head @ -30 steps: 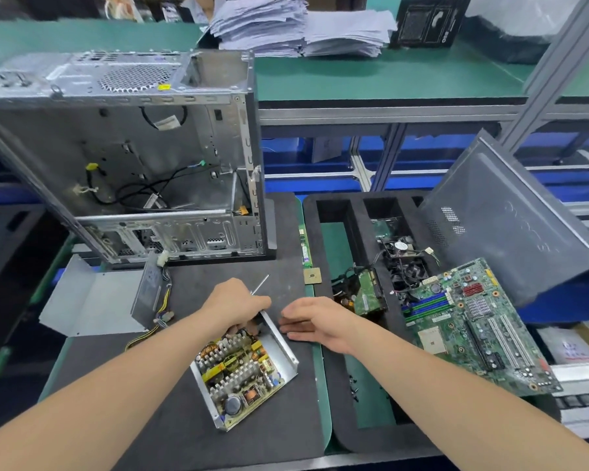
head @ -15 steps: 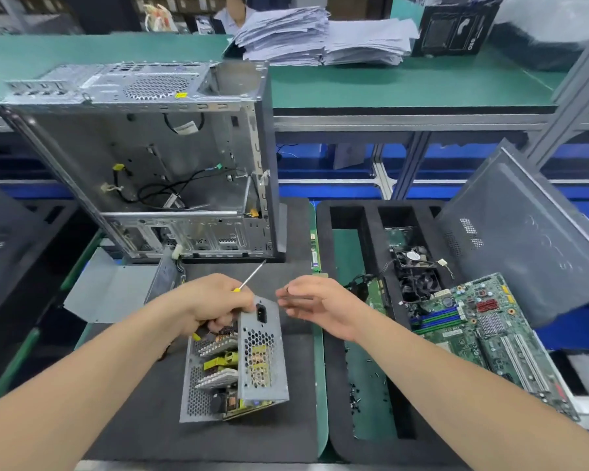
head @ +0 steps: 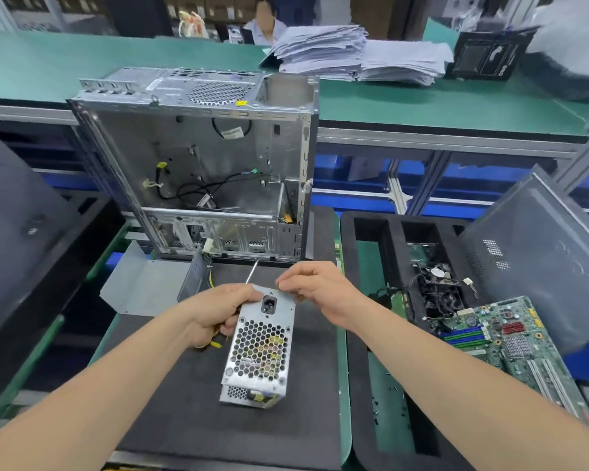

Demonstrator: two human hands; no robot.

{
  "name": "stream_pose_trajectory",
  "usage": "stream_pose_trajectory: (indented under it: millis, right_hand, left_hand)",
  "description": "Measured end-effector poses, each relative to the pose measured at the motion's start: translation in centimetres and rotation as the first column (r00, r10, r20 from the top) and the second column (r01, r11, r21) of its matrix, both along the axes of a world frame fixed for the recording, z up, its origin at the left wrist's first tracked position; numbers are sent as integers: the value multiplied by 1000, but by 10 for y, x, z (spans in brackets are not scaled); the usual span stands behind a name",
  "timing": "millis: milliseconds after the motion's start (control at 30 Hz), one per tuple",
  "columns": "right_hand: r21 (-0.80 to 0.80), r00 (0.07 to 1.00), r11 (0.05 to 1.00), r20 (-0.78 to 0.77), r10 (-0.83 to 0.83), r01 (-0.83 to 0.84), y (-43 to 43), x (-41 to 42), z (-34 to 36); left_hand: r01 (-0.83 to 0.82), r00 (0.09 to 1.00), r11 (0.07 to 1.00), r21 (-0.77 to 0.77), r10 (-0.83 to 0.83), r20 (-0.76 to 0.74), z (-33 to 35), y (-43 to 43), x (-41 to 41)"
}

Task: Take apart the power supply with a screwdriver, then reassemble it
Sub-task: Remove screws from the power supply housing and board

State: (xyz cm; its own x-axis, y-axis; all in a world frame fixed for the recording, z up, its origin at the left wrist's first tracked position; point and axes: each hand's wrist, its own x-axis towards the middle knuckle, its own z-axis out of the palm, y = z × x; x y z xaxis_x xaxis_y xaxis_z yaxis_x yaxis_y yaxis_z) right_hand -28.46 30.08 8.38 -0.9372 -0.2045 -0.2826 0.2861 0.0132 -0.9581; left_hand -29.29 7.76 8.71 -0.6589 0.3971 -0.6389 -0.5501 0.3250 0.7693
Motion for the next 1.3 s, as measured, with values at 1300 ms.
stream_pose_trajectory:
  millis: [1300]
  right_hand:
    - [150, 991, 988, 118, -64, 46, -31, -7, 7]
  left_hand:
    - [107, 954, 947, 303, -183, 236, -6, -35, -10]
